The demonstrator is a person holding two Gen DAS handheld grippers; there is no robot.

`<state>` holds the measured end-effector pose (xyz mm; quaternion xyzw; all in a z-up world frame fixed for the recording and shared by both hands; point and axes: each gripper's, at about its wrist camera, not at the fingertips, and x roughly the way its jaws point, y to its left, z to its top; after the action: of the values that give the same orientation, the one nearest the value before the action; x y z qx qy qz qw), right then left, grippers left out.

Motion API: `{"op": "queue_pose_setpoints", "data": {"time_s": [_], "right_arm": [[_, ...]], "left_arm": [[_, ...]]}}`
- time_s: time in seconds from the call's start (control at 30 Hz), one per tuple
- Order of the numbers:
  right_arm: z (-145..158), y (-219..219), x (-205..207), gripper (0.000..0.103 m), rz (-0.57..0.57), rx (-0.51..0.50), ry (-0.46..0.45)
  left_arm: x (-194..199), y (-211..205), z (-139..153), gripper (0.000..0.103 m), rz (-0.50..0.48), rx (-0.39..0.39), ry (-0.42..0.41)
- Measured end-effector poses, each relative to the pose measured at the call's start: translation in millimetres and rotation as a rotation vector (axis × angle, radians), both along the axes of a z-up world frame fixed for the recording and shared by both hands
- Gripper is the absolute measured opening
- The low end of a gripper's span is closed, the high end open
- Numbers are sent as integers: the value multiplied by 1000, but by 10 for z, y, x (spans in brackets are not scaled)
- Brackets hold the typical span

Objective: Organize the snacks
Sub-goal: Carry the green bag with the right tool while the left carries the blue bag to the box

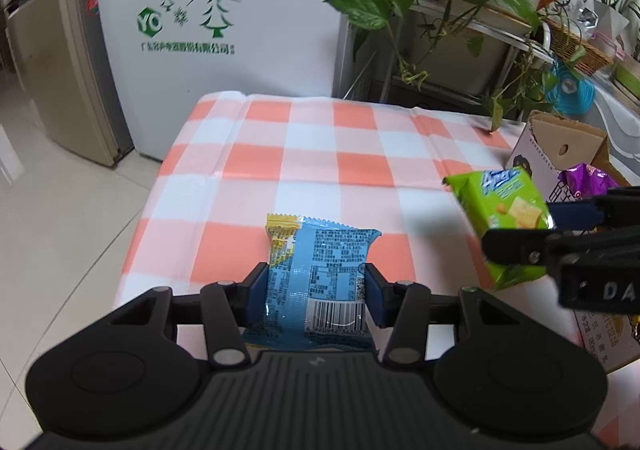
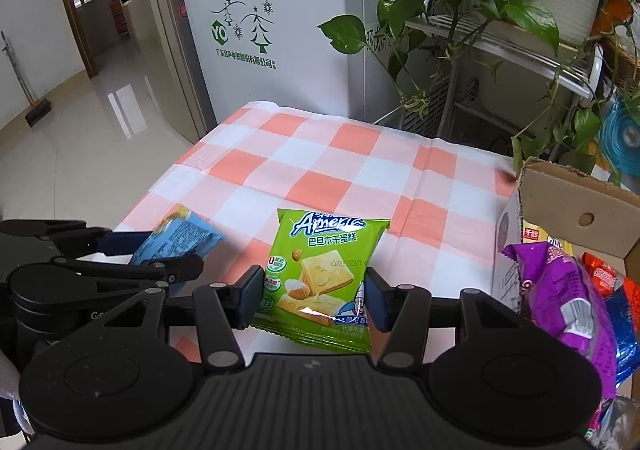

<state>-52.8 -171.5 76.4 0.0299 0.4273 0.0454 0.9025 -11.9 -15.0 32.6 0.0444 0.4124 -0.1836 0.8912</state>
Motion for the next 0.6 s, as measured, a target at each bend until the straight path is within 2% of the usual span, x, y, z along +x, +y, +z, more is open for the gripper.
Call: {"op": "queue_pose_setpoints", "data": {"time_s": [0.3, 0.6], "right_arm": [[152, -136, -166, 60, -5, -21, -36], [295, -452, -325, 60, -64, -30, -62]], "left_arm": [[-205, 71, 5, 48, 42, -28, 21], [-454, -251, 178, 48, -15, -50, 3]]}}
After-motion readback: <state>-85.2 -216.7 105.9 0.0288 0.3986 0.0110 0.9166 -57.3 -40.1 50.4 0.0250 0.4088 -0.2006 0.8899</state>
